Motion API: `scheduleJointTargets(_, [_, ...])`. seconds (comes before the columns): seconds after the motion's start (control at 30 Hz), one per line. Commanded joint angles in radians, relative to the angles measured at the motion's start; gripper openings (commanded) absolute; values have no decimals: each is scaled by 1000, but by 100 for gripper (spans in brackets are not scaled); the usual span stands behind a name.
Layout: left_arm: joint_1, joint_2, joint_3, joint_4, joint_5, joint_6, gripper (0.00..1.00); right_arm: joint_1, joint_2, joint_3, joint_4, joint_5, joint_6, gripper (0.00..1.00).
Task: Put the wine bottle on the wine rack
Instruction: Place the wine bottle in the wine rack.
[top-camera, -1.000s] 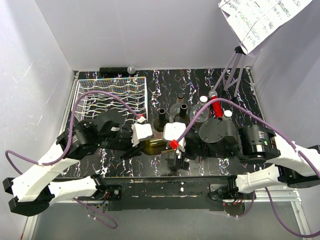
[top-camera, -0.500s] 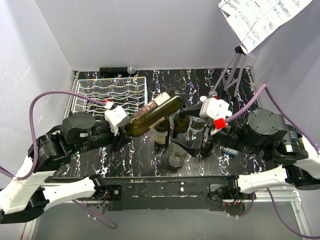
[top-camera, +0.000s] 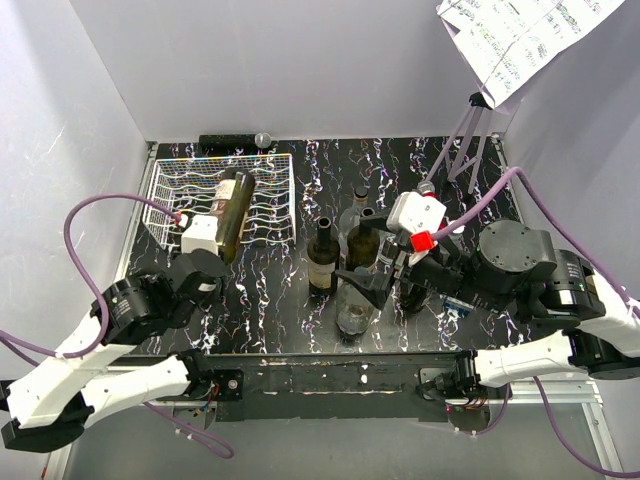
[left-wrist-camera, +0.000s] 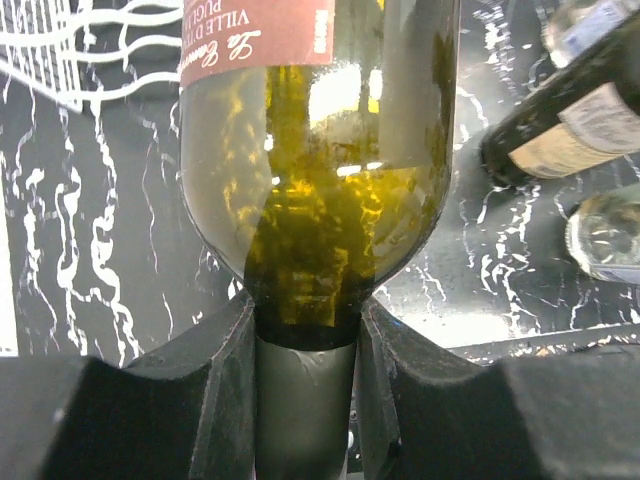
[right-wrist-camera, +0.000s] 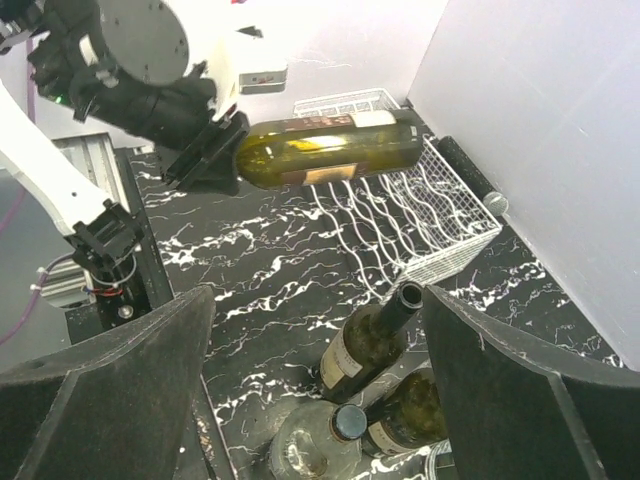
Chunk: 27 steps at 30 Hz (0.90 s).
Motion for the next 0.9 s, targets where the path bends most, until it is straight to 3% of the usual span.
scheduleJointTargets(0.0, [0, -41, -71, -13, -152, -249, 0, 6, 12, 1, 31, 92, 5, 92])
scheduleJointTargets(0.1, [0, -84, -176, 43, -120, -284, 0, 4, 29, 15, 8, 106, -9, 92])
scheduleJointTargets(0.17, [0, -102, -236, 170, -63, -194, 0, 4, 35, 15, 3, 104, -13, 92])
scheduleJointTargets(0.3, [1, -41, -292, 224, 20, -223, 0, 4, 35, 9, 0, 106, -13, 92])
scheduleJointTargets(0.5, [1, -6, -437, 433, 141, -316, 0, 4, 18, -14, 8, 126, -10, 92])
scheduleJointTargets(0.87, [3, 36, -577, 609, 178, -329, 0, 3, -11, -28, -24, 161, 17, 92])
